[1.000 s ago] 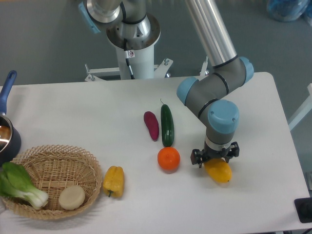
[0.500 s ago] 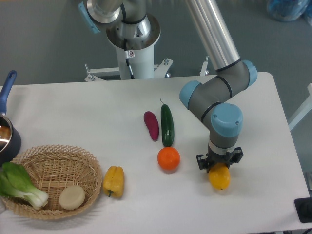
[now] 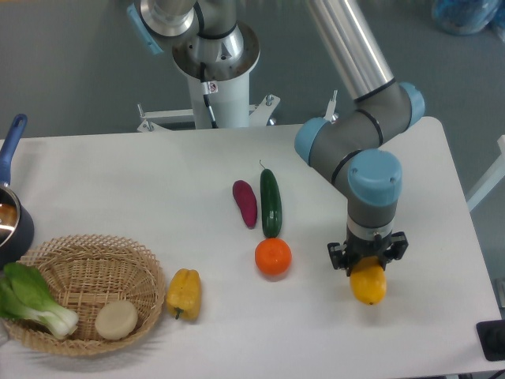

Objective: Pick up the mango from the table

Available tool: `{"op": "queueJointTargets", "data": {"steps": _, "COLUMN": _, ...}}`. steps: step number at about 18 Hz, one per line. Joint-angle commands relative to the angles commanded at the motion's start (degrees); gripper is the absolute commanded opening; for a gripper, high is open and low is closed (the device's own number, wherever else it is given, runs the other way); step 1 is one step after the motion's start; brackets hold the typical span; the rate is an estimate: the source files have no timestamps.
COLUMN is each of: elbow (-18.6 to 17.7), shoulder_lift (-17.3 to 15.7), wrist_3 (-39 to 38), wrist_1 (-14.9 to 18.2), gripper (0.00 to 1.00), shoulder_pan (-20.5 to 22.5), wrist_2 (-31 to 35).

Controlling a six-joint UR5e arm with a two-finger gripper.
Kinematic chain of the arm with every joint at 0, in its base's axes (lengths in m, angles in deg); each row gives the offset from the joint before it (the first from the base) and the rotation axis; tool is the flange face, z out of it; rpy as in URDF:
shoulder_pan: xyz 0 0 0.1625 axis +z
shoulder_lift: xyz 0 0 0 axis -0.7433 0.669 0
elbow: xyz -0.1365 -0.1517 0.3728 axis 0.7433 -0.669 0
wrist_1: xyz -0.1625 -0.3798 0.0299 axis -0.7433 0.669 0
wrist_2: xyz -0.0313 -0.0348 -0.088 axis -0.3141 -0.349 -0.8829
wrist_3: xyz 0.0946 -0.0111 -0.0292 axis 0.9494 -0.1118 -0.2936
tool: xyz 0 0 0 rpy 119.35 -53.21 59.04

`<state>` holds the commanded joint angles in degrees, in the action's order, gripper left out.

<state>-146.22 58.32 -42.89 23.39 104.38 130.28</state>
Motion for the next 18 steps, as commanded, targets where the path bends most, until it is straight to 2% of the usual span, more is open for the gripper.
{"op": "queueJointTargets", "data": {"steps": 5, "elbow": 0.1, "shoulder_lift": -2.0, "wrist_3": 7.6, "wrist_1": 0.4, "gripper": 0.2, "shoulder_pan": 0.9, "wrist_2": -0.2}}
{"op": "queueJointTargets", "data": {"steps": 6, "elbow": 0.3, "shoulder_lift": -2.6, "wrist_3": 9.1, "wrist_1": 1.6, "gripper": 0.21, "shoulder_pan": 1.2, "wrist_2": -0.2}}
{"op": "queueJointTargets", "data": {"steps": 10, "elbow": 2.2, "shoulder_lift": -4.2, "wrist_3": 16.9, "wrist_1": 10.7, "gripper": 0.22, "shoulder_pan": 3.3, "wrist_2": -0.4}}
{"op": "queueJointTargets", "data": {"steps": 16, "elbow": 3.2, "shoulder_lift": -5.9, "wrist_3": 26.7, "wrist_1": 16.3, "gripper": 0.21, "shoulder_pan": 5.7, "wrist_2": -2.3}}
{"op": "queueJointTargets", "data": {"steps": 18, "elbow": 3.2, "shoulder_lift": -6.1, "wrist_3": 27.7, "wrist_1": 16.8, "gripper": 0.21, "shoulder_pan": 5.8, "wrist_2": -2.2}}
